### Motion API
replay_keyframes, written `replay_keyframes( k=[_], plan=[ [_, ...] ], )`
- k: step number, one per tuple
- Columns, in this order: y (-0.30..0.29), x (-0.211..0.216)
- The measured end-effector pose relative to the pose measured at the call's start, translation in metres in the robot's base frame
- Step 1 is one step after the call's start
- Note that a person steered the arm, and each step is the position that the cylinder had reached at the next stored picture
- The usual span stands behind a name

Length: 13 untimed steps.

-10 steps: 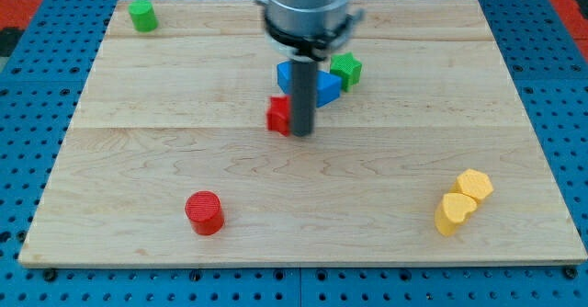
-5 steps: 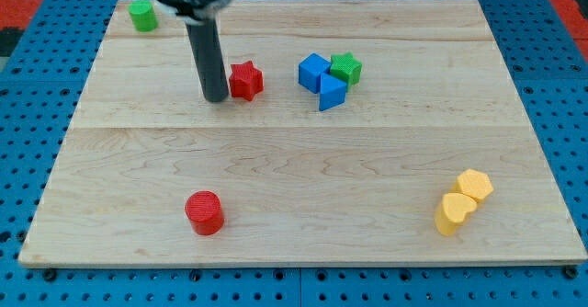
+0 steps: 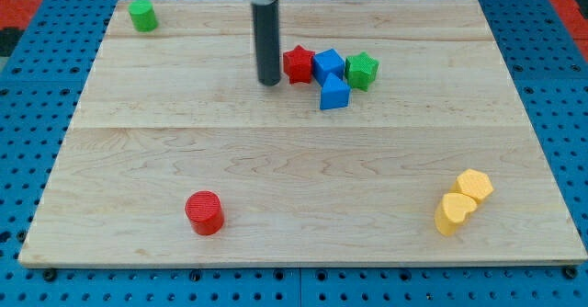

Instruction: Move the red star to the top center

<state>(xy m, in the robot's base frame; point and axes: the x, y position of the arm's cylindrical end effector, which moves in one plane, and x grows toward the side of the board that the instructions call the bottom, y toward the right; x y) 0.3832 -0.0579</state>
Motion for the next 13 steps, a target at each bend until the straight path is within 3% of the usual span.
replay_keyframes(
  k=[2,3,4,5,6,7,12,13],
  plan=[
    [0.091,-0.028],
    [0.050,-0.068],
    [0.058,-0.055],
    [0.005,-0.083],
    [0.000,-0.084],
    [0.037,-0.111],
    [0.044,-0.105],
    [0.055,-0.125]
  ],
)
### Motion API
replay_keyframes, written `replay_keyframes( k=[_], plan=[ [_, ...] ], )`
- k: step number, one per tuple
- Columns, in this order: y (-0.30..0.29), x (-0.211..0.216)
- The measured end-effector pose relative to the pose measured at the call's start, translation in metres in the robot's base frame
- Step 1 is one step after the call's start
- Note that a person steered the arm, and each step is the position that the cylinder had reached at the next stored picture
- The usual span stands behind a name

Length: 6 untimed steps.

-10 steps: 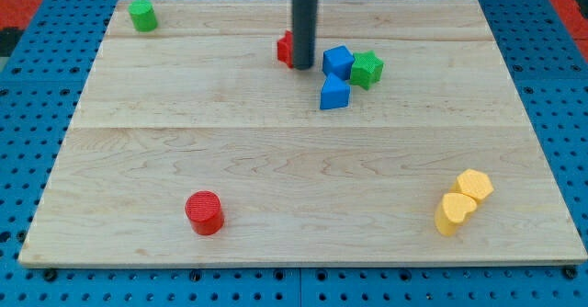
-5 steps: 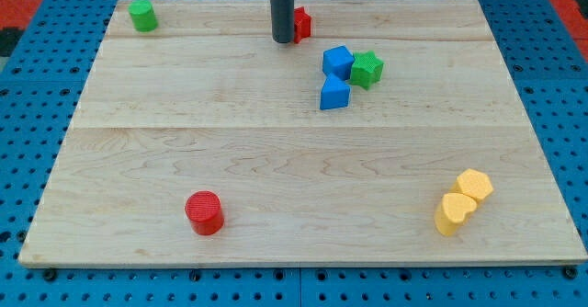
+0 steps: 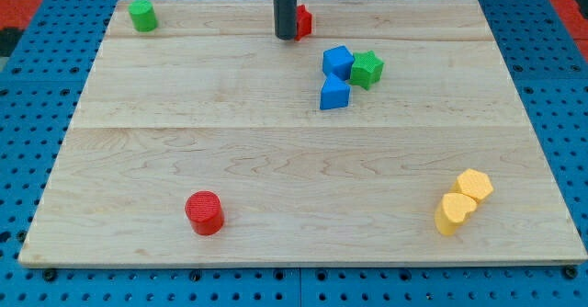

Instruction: Move the red star to the top center

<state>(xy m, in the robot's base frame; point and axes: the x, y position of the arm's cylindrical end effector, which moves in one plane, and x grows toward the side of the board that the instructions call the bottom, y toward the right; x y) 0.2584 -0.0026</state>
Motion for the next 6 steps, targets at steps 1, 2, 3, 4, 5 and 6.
replay_keyframes(
  k=[1,2,3,4,5,6],
  plan=[
    [0.061,-0.008],
    [0.077,0.022],
    [0.094,-0.028],
    [0.098,-0.042],
    [0.098,-0.042],
    [0.071,-0.048]
  ],
)
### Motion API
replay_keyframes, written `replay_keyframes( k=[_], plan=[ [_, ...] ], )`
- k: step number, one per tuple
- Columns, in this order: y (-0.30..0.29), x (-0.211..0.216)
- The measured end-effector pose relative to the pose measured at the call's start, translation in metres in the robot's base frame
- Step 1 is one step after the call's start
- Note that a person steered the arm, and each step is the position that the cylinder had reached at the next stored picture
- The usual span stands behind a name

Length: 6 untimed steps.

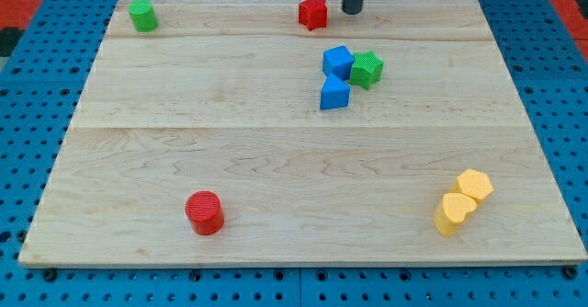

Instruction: Move the red star to the top center

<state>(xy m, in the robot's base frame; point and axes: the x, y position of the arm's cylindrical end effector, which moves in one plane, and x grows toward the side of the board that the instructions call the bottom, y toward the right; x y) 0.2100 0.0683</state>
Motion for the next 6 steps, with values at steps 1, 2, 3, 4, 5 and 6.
replay_keyframes(
  k=[1,2,3,4,5,6],
  plan=[
    [-0.021,0.001],
    [-0.021,0.005],
    [-0.023,0.023],
    [-0.023,0.004],
    [-0.031,0.001],
    [-0.051,0.024]
  ],
)
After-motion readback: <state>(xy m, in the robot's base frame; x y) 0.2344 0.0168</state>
